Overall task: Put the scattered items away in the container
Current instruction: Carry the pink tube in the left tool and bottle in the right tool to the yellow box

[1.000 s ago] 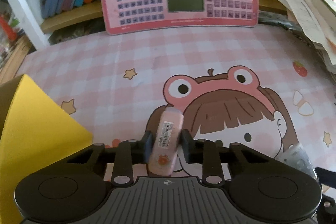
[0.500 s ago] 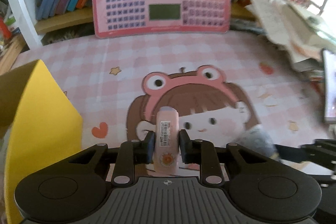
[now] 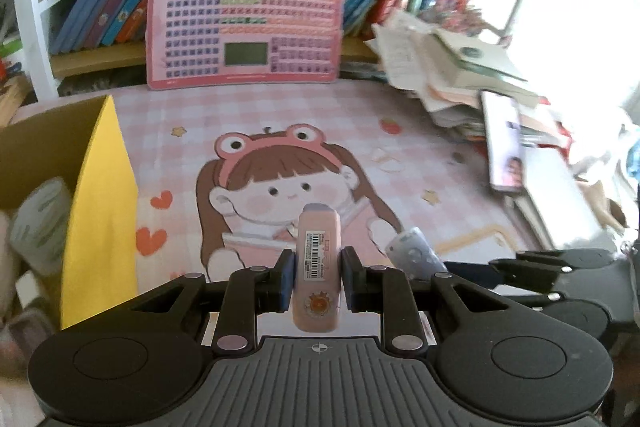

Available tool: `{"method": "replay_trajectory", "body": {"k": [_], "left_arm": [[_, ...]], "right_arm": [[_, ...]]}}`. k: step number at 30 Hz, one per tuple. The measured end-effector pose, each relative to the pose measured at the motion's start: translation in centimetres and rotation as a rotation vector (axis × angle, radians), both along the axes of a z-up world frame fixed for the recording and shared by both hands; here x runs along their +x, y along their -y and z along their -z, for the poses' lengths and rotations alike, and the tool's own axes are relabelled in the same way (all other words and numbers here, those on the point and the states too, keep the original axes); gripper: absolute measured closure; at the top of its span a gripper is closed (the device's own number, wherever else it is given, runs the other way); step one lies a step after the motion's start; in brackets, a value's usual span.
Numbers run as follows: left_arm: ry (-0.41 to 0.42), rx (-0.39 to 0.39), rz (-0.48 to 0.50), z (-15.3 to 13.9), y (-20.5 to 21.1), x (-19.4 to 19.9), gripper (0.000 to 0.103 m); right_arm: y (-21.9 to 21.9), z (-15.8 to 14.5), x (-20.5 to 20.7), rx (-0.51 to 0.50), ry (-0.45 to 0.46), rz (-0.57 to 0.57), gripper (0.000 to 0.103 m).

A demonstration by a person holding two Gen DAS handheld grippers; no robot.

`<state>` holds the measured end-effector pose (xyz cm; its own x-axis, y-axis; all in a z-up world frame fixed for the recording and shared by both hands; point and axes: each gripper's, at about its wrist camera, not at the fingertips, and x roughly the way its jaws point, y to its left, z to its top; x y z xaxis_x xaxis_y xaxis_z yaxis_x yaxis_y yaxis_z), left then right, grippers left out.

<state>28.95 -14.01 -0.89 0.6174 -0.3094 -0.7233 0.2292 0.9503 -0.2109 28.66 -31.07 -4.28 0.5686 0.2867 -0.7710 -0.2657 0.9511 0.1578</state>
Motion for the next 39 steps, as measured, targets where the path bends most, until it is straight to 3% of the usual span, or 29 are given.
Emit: {"method": "replay_trajectory", "body": {"k": [5,23,39], "left_arm": [[0.008,-0.04,0.045,-0.4,-2.1,-4.2,0.08],[-0.017,-0.119,0.022,-0.7,-10.9,-17.5,0.08],[-0.019,-0.145,-0.069,-0.6,-17.2,-23.2,0.08]], "right_arm": [[-1.0,-1.3,-4.6,-0.014,-0.004,0.041,0.073],[-7.7,-3.2,-18.0,0.011,-0.018,0.026,0.073],[-13.6,-3.8,-22.4,-0.017,-0.001,-0.076,0.073]]}}
